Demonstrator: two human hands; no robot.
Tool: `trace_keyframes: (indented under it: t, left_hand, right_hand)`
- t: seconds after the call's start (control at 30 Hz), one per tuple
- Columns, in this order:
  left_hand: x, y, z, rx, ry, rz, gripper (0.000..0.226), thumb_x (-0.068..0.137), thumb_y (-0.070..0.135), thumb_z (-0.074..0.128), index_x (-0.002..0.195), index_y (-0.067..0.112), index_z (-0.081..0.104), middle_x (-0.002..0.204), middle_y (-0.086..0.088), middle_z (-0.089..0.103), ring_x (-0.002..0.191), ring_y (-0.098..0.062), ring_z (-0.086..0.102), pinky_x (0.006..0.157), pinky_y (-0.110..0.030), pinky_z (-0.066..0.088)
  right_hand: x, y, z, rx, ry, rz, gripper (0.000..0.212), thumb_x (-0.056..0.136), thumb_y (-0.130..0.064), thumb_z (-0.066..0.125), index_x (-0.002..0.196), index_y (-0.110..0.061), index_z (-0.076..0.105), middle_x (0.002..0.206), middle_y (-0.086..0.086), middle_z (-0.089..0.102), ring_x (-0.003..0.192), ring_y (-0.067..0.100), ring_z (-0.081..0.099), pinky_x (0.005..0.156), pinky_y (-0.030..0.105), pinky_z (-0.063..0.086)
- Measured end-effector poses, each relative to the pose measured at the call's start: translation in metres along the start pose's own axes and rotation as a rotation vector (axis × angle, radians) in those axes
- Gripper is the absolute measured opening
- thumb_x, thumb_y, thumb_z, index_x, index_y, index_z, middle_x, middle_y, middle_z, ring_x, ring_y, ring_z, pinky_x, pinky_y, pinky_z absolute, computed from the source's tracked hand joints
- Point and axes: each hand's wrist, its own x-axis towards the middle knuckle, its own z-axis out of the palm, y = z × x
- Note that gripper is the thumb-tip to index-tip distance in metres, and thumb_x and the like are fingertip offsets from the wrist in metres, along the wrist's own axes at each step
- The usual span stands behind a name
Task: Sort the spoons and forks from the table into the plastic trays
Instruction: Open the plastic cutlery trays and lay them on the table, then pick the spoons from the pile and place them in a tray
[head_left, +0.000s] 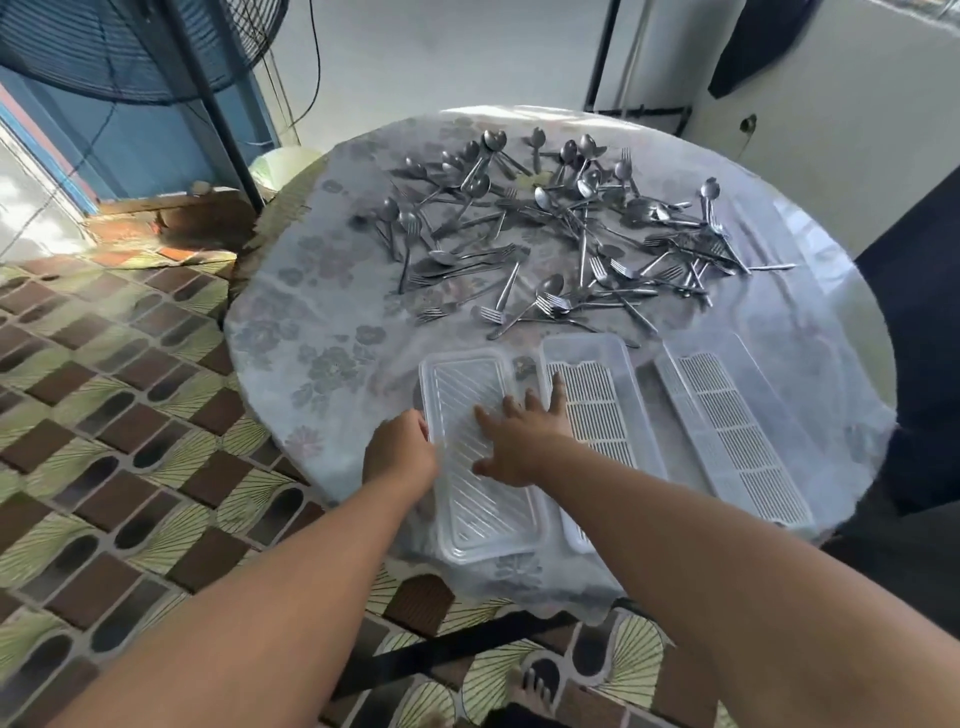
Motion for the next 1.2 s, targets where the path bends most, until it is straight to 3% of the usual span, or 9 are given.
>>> trace_keyframes:
  t: [0.13, 0.23, 0.33, 0.43, 0.63, 0.87, 1.0, 1.1, 1.2]
  left_hand:
    - [0.008, 0.003, -0.002, 0.017, -0.032, -0.009, 0.007, 0.09, 0.019, 0.06, 0.095, 0.018, 0.056, 0.102, -0.005, 0.063, 0.09, -0.025, 0.059, 0.073, -0.034, 0.045]
    - [0.023, 0.021, -0.016, -0.003, 0.028, -0.007, 0.022, 0.088, 0.029, 0.064, 0.105, 0.018, 0.057, 0.11, -0.009, 0.06, 0.101, -0.032, 0.06, 0.084, -0.04, 0.051]
    - [0.042, 0.046, -0.033, -0.057, 0.095, 0.045, 0.023, 0.09, 0.034, 0.064, 0.105, 0.019, 0.057, 0.11, -0.008, 0.062, 0.1, -0.031, 0.061, 0.085, -0.04, 0.052]
    - [0.06, 0.066, -0.043, -0.085, 0.101, 0.102, 0.018, 0.092, 0.038, 0.062, 0.101, 0.023, 0.06, 0.101, -0.002, 0.066, 0.09, -0.026, 0.063, 0.075, -0.036, 0.052]
    - [0.109, 0.083, -0.065, -0.051, 0.068, 0.222, 0.011, 0.092, 0.033, 0.061, 0.09, 0.023, 0.062, 0.088, 0.001, 0.068, 0.081, -0.025, 0.061, 0.067, -0.032, 0.047]
    - [0.165, 0.055, -0.089, 0.062, -0.025, 0.351, 0.011, 0.093, 0.031, 0.058, 0.091, 0.02, 0.062, 0.093, -0.004, 0.07, 0.088, -0.031, 0.062, 0.076, -0.036, 0.055]
    - [0.193, 0.045, -0.098, 0.081, -0.064, 0.398, 0.017, 0.094, 0.033, 0.055, 0.093, 0.02, 0.064, 0.097, -0.007, 0.071, 0.091, -0.032, 0.063, 0.079, -0.039, 0.056]
    - [0.21, 0.051, -0.097, 0.096, -0.097, 0.427, 0.022, 0.097, 0.036, 0.052, 0.095, 0.017, 0.065, 0.101, -0.01, 0.071, 0.094, -0.034, 0.063, 0.079, -0.039, 0.054]
    - [0.226, 0.066, -0.093, 0.105, -0.136, 0.436, 0.024, 0.097, 0.04, 0.052, 0.092, 0.019, 0.063, 0.104, -0.01, 0.07, 0.09, -0.031, 0.059, 0.074, -0.035, 0.047]
  right_hand:
    - [0.014, 0.003, -0.011, 0.102, 0.023, -0.014, 0.083, 0.09, -0.077, 0.047, 0.158, -0.032, 0.029, 0.164, 0.014, 0.029, 0.154, 0.037, 0.021, 0.115, 0.073, -0.014]
    - [0.029, 0.014, -0.03, 0.308, 0.155, 0.034, 0.069, 0.093, -0.07, 0.049, 0.148, -0.029, 0.043, 0.155, 0.012, 0.042, 0.146, 0.036, 0.033, 0.12, 0.062, 0.015]
    - [0.047, 0.025, -0.044, 0.548, 0.318, 0.038, 0.058, 0.096, -0.059, 0.057, 0.143, -0.026, 0.05, 0.144, 0.011, 0.053, 0.135, 0.035, 0.045, 0.11, 0.05, 0.04]
    - [0.063, 0.028, -0.057, 0.749, 0.38, 0.073, 0.05, 0.095, -0.051, 0.061, 0.137, -0.024, 0.055, 0.134, 0.008, 0.059, 0.125, 0.032, 0.055, 0.102, 0.046, 0.048]
    - [0.092, 0.023, -0.082, 0.881, 0.385, 0.17, 0.041, 0.097, -0.038, 0.063, 0.134, -0.02, 0.058, 0.121, 0.005, 0.067, 0.111, 0.025, 0.065, 0.096, 0.04, 0.053]
    - [0.115, -0.003, -0.106, 0.938, 0.406, 0.381, 0.037, 0.1, -0.033, 0.059, 0.134, -0.019, 0.058, 0.114, 0.001, 0.073, 0.107, 0.024, 0.066, 0.084, 0.032, 0.048]
    - [0.124, -0.021, -0.115, 1.011, 0.437, 0.463, 0.033, 0.101, -0.03, 0.059, 0.131, -0.019, 0.06, 0.111, 0.001, 0.073, 0.102, 0.023, 0.066, 0.085, 0.033, 0.051]
    - [0.129, -0.021, -0.119, 1.03, 0.461, 0.51, 0.03, 0.1, -0.027, 0.058, 0.129, -0.02, 0.062, 0.105, -0.001, 0.073, 0.093, 0.021, 0.064, 0.078, 0.03, 0.047]
    - [0.137, -0.009, -0.121, 1.041, 0.506, 0.575, 0.028, 0.099, -0.026, 0.059, 0.125, -0.02, 0.064, 0.108, 0.002, 0.073, 0.099, 0.026, 0.066, 0.083, 0.031, 0.049]
